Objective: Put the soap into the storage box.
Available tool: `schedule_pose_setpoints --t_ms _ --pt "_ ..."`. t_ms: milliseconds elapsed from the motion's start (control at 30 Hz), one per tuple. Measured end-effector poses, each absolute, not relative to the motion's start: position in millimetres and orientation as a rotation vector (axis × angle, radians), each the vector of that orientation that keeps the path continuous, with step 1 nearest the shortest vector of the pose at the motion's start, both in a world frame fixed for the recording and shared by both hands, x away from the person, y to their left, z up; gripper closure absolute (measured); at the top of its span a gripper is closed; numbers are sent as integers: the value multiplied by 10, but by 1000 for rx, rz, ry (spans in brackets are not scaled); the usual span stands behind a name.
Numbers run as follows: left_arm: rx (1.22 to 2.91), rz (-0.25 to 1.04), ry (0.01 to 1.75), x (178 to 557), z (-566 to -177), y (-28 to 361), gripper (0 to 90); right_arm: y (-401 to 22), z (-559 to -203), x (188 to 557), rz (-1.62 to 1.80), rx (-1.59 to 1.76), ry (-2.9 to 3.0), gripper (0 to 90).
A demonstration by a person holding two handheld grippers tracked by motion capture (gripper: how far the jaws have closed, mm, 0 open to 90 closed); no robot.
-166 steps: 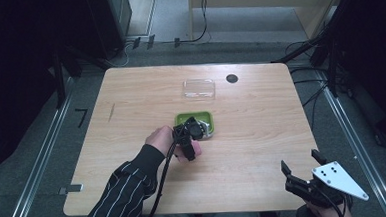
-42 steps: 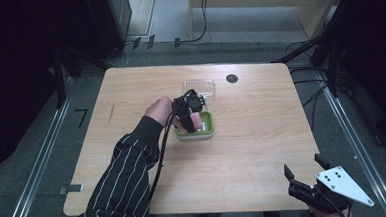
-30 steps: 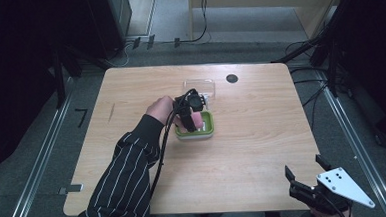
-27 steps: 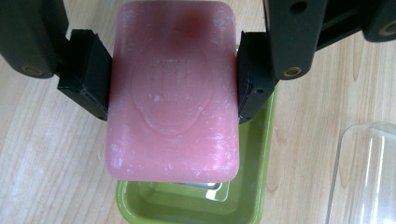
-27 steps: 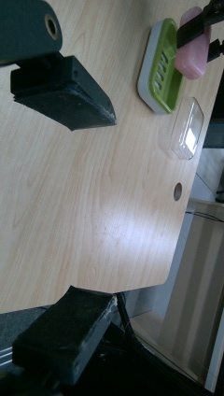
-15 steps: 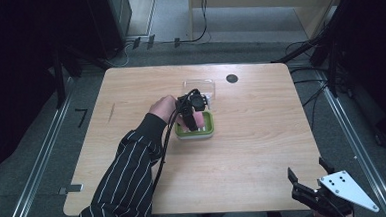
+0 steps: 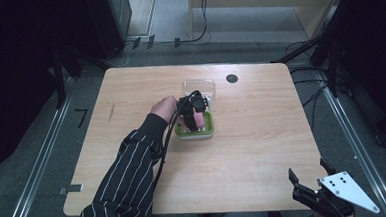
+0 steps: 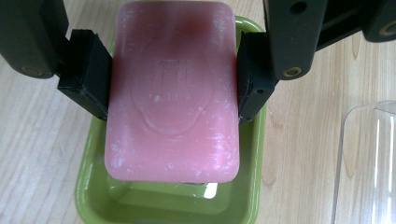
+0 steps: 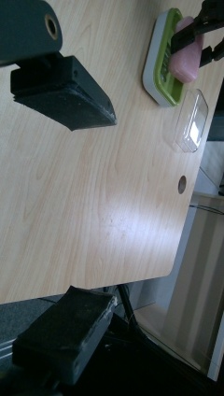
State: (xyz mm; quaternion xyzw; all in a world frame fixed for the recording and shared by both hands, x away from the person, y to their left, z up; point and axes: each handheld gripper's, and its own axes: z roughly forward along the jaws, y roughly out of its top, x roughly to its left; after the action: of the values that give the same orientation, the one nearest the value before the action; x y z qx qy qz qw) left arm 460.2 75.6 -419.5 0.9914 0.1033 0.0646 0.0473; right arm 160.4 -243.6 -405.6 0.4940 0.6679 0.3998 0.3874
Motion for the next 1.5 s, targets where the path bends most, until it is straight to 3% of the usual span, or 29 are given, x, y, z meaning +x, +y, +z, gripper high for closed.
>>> schedule_pose_setpoints --t_ms 1167,1500 --pt "2962 173 265 4672 -4314 784 372 -2443 -4057 1593 1012 1262 1696 135" --pt "2948 133 317 4671 -4268 810 277 -2442 -4056 1591 1011 1263 1694 135"
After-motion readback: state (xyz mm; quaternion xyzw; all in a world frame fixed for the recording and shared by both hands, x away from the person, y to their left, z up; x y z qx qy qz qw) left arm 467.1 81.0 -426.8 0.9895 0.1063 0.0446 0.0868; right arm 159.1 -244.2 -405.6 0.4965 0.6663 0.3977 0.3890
